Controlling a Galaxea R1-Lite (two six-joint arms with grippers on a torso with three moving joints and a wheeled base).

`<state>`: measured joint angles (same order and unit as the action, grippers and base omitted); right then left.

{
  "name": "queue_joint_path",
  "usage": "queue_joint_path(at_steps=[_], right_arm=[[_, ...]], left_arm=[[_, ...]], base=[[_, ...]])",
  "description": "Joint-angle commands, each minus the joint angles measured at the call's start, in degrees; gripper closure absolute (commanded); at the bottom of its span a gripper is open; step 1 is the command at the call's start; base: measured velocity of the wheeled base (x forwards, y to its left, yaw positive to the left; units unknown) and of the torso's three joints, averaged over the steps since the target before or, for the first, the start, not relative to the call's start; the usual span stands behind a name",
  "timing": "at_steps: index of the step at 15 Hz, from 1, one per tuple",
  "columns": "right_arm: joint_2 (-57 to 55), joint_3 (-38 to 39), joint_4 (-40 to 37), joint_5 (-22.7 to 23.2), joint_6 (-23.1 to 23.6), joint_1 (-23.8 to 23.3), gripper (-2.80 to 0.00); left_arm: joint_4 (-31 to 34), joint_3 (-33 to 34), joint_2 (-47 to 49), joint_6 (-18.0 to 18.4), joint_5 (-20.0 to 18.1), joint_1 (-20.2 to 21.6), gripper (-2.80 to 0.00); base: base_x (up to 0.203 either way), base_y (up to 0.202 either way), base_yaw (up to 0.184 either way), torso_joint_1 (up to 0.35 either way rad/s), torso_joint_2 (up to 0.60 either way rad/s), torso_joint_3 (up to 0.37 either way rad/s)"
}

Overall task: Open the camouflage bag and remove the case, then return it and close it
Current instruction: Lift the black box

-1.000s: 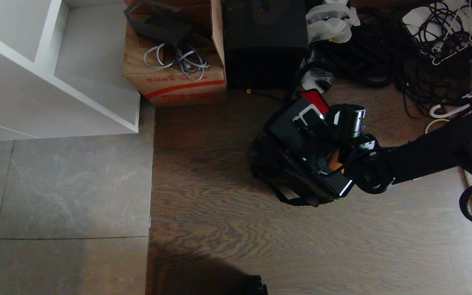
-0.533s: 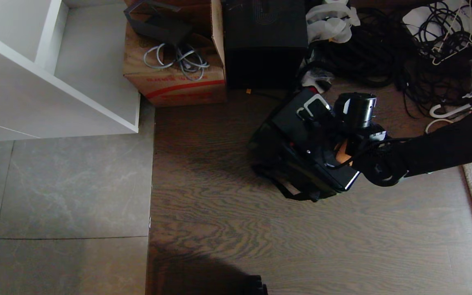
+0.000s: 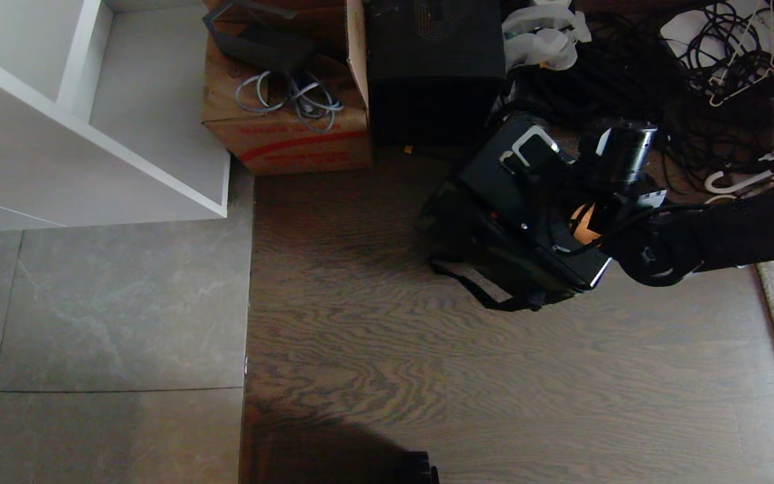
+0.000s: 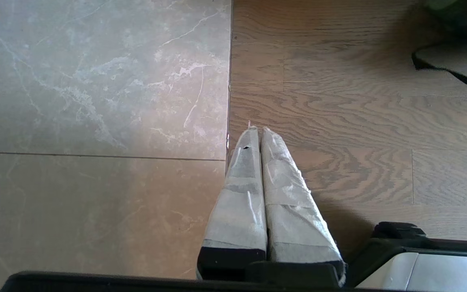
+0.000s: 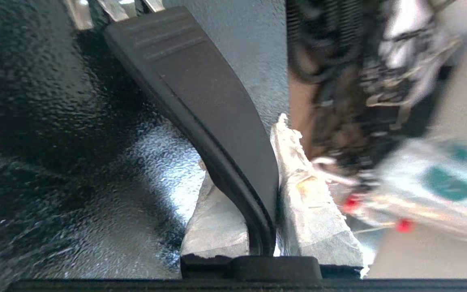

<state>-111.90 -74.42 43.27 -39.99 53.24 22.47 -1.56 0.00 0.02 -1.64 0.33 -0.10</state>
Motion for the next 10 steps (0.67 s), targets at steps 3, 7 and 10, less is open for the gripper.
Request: queue_joint_path(at_steps=[3, 7, 10], right_arm=[[1.33, 0.58, 0.52, -0.44, 0.96, -0.40, 0.00], [0.45, 1.74, 0.55, -0.36, -1.12, -0.32, 0.00], [-0.87, 3.94, -0.12, -0.36, -1.65, -0.32, 0.00]], left_arm=[[-0.02, 0.53, -0.02, -0.03, 0.02, 0.01, 0.00], [-0.02, 0.53, -0.02, -0.03, 0.02, 0.01, 0.00], [-0.02, 0.53, -0.02, -0.03, 0.02, 0.01, 0.00]], base=[[0.000, 0.000, 0.000, 0.000, 0.00, 0.000], [0.000, 0.000, 0.000, 0.000, 0.00, 0.000], [0.000, 0.000, 0.000, 0.000, 0.00, 0.000]])
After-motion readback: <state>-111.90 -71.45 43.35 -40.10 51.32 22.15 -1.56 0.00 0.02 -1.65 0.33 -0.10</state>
